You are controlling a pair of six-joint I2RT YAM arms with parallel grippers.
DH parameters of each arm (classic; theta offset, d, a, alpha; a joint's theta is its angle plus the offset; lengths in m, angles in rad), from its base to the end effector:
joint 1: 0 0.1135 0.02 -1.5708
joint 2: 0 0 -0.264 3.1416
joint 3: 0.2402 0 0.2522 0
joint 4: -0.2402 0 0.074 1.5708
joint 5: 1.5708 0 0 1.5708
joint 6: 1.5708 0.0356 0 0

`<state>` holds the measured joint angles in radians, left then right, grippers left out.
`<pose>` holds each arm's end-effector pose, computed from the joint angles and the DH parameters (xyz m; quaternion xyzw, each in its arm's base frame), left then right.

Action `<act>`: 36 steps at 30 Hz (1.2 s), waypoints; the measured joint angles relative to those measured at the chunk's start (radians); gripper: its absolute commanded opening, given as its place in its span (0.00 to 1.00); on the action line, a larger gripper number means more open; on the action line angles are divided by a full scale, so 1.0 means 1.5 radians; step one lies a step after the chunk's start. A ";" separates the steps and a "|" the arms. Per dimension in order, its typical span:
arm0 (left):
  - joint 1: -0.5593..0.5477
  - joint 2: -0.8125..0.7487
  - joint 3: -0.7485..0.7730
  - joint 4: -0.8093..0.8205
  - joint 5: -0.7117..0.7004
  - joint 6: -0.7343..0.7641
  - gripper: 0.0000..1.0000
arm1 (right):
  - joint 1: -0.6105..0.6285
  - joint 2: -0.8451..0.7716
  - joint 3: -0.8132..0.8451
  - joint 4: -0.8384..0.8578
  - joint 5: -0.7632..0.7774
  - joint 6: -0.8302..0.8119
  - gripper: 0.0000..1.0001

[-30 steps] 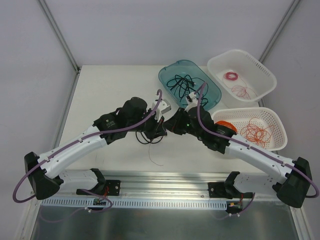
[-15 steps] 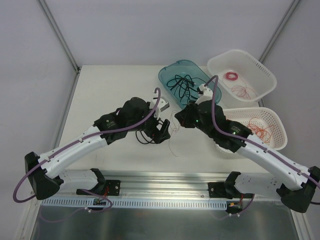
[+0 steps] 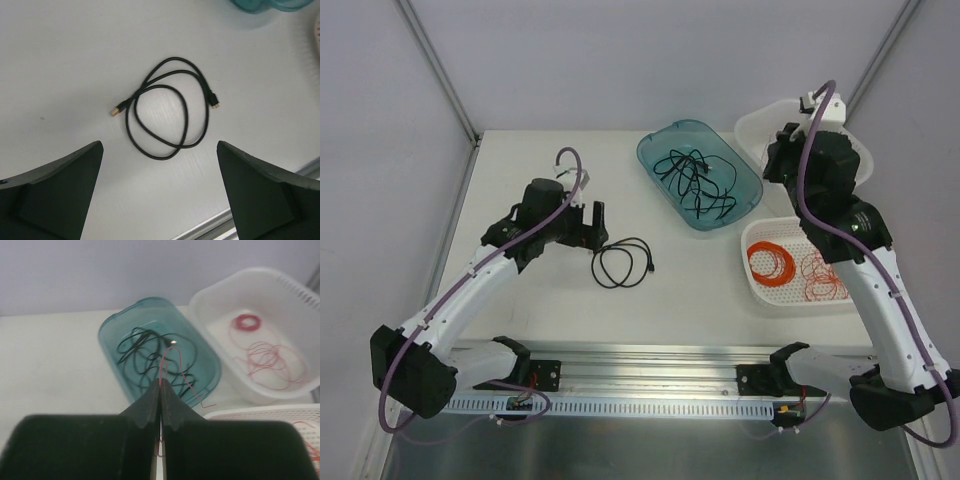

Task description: Untangle the cables

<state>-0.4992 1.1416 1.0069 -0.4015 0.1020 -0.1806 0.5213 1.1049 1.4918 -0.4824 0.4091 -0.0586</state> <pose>0.2221 -0.1253 0.3242 0.1626 0.8530 -0.2064 0.4509 0.1907 0.0932 0.4872 -0.0763 0.7334 0.0047 0.6755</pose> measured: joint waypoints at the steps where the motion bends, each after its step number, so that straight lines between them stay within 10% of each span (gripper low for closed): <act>1: 0.024 -0.002 -0.009 0.000 -0.004 -0.004 0.99 | -0.032 0.012 0.015 0.002 -0.002 -0.019 0.01; 11: 0.161 -0.006 -0.075 -0.011 -0.060 -0.025 0.99 | -0.308 0.198 0.112 0.092 -0.053 -0.093 0.01; 26: 0.161 0.016 -0.075 -0.016 -0.112 -0.023 0.99 | -0.436 0.528 0.275 0.143 -0.084 -0.108 0.03; 36: 0.161 0.021 -0.075 -0.019 -0.138 -0.022 0.99 | -0.441 0.517 0.188 0.121 -0.070 -0.051 0.90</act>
<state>-0.2581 1.1725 0.8940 -0.4297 -0.1047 -0.2142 -0.1402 1.8805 1.7744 -0.3012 0.3046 -0.1349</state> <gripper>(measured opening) 0.992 0.822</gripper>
